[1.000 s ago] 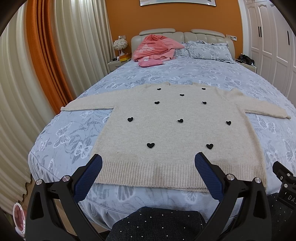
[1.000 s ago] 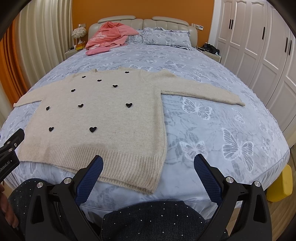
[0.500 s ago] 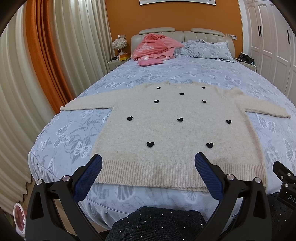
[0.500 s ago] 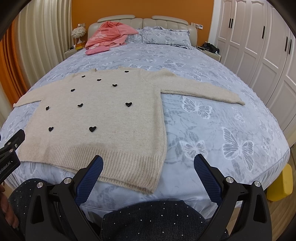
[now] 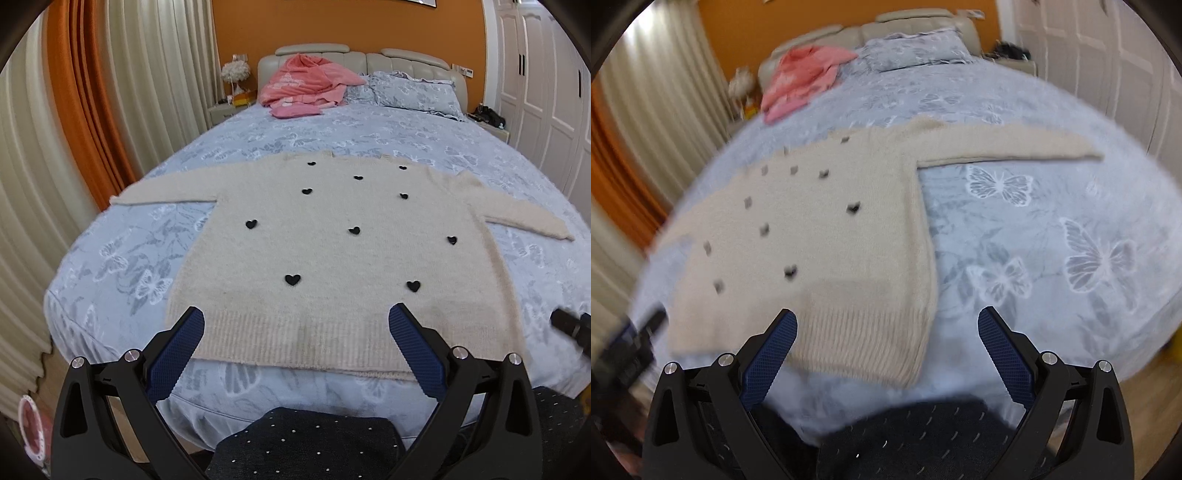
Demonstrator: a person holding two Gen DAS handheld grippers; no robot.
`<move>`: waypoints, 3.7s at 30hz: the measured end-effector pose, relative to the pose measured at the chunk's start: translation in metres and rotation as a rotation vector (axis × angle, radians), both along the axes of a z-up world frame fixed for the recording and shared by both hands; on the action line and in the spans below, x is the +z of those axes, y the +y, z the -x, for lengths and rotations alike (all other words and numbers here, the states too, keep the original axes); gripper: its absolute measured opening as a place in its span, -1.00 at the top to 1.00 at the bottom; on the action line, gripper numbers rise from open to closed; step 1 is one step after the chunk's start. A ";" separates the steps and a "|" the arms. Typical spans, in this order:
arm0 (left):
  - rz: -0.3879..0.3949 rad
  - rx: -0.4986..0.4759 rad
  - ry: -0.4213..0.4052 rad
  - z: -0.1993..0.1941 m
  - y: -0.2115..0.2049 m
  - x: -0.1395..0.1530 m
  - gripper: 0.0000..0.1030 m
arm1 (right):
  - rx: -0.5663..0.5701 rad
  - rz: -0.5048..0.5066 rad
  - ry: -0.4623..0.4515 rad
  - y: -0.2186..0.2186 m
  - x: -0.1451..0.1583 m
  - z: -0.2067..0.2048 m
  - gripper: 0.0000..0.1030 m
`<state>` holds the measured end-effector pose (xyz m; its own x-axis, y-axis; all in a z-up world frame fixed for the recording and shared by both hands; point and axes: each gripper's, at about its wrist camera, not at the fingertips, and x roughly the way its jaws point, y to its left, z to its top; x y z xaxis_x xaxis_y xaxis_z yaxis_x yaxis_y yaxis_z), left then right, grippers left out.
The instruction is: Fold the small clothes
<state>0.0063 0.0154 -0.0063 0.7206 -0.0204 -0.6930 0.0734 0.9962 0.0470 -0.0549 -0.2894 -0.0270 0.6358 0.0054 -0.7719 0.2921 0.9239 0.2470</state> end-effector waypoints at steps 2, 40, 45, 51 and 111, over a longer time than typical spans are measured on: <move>0.026 -0.019 0.025 -0.006 -0.001 -0.002 -0.90 | -0.062 0.004 0.011 -0.044 -0.004 -0.013 -0.88; 0.250 -0.045 0.111 -0.090 -0.035 -0.031 -0.90 | 0.195 -0.160 -0.401 -0.092 0.123 -0.304 0.83; 0.289 0.006 0.093 -0.103 0.005 -0.023 -0.90 | 0.487 -0.051 -0.249 0.083 0.080 -0.358 0.77; 0.351 0.047 0.130 -0.152 0.053 -0.026 -0.90 | 0.543 0.059 -0.033 0.160 0.000 -0.371 0.57; 0.420 0.094 0.171 -0.357 0.015 -0.115 0.45 | -0.027 -0.043 0.151 -0.136 -0.084 -0.427 0.82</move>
<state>0.3636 0.0305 -0.1213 0.6088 -0.2654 -0.7476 -0.0464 0.9289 -0.3675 0.3722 -0.4249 -0.1111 0.5127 0.0251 -0.8582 0.3537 0.9046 0.2377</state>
